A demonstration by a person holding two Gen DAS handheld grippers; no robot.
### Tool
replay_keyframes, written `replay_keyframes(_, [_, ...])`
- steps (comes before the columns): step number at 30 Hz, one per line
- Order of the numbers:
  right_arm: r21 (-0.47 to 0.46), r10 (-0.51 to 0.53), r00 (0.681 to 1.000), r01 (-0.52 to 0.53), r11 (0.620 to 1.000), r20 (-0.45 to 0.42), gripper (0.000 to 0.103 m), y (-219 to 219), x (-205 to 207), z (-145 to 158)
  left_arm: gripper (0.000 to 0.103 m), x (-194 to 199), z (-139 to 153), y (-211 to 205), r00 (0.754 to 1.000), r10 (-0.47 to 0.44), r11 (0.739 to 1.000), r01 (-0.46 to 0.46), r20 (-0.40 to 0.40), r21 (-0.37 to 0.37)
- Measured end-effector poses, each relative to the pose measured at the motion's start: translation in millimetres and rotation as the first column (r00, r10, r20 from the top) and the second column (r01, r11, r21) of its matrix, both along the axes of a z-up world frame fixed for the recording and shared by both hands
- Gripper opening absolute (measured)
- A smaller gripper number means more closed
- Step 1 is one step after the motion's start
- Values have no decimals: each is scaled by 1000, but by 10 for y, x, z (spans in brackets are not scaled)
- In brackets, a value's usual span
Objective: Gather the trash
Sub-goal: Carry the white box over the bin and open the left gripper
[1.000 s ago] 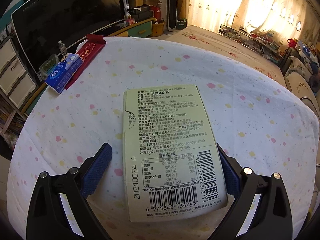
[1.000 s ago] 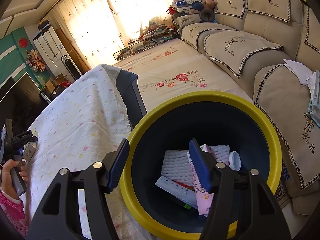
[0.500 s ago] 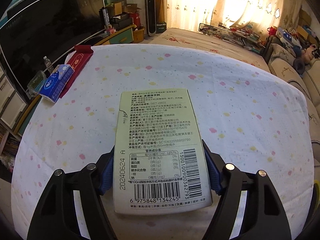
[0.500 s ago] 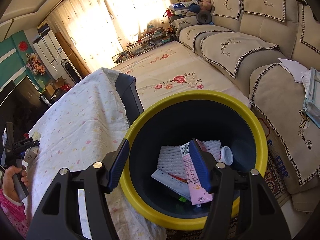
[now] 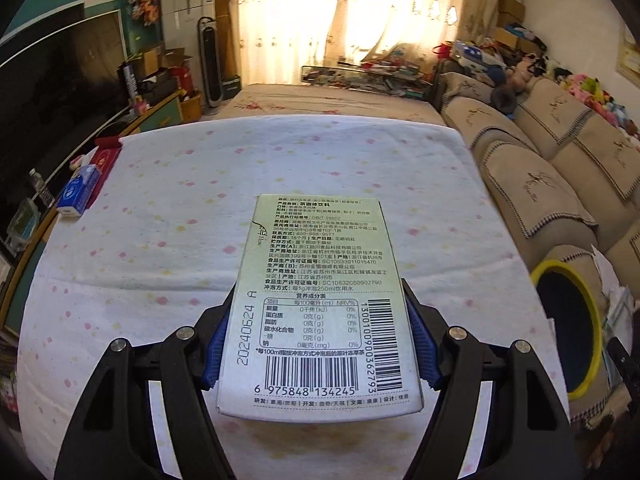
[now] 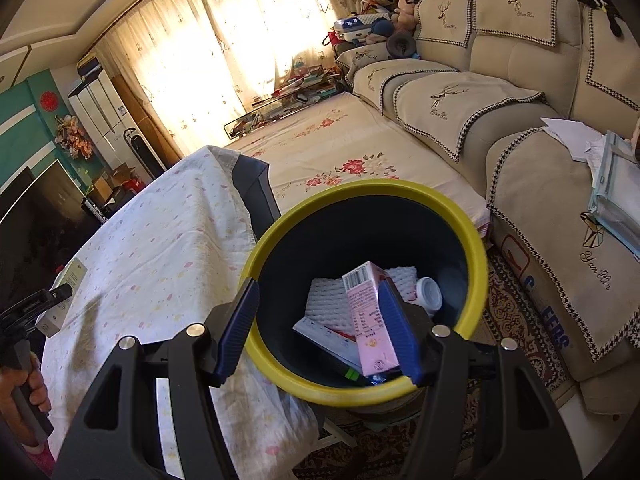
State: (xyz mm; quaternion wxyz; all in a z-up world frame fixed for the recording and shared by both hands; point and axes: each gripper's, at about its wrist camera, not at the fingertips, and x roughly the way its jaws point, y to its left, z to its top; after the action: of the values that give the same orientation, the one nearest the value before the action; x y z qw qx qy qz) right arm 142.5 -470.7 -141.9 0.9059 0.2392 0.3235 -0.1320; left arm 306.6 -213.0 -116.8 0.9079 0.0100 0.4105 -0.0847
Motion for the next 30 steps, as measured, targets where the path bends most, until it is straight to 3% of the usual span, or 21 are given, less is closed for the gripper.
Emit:
replay_keyframes(3, [-11, -27, 1000, 27, 1000, 10, 59, -54, -141, 23, 71, -216, 117, -459, 993, -114, 993, 114, 6, -15])
replay_keyframes(7, [-24, -72, 997, 72, 997, 11, 59, -194, -369, 21, 71, -489, 192, -1092, 964, -267, 963, 267, -6, -29])
replay_keyframes(14, [-23, -158, 987, 158, 987, 5, 59, -517, -714, -39, 71, -778, 148, -2246, 879, -474, 881, 474, -50, -14])
replay_keyframes(19, [-13, -187, 982, 187, 982, -5, 59, -650, -846, -91, 71, -721, -62, -2871, 832, -539, 840, 542, -129, -16])
replay_keyframes(22, [-8, -192, 981, 192, 981, -10, 59, -683, -869, -115, 71, -568, -250, -3065, 826, -535, 843, 535, -177, -50])
replay_keyframes(25, [-5, -190, 982, 190, 982, -19, 60, -685, -866, -125, 86, -398, -366, -3096, 836, -518, 855, 513, -181, -76])
replay_keyframes(27, [-5, -182, 983, 182, 983, -20, 60, -642, -836, -102, 86, -322, -371, -3078, 855, -489, 872, 487, -171, -56])
replay_keyframes(30, [-15, -158, 987, 158, 987, -21, 61, -548, -797, -66, 86, -373, -230, -2921, 853, -504, 863, 499, -131, -73])
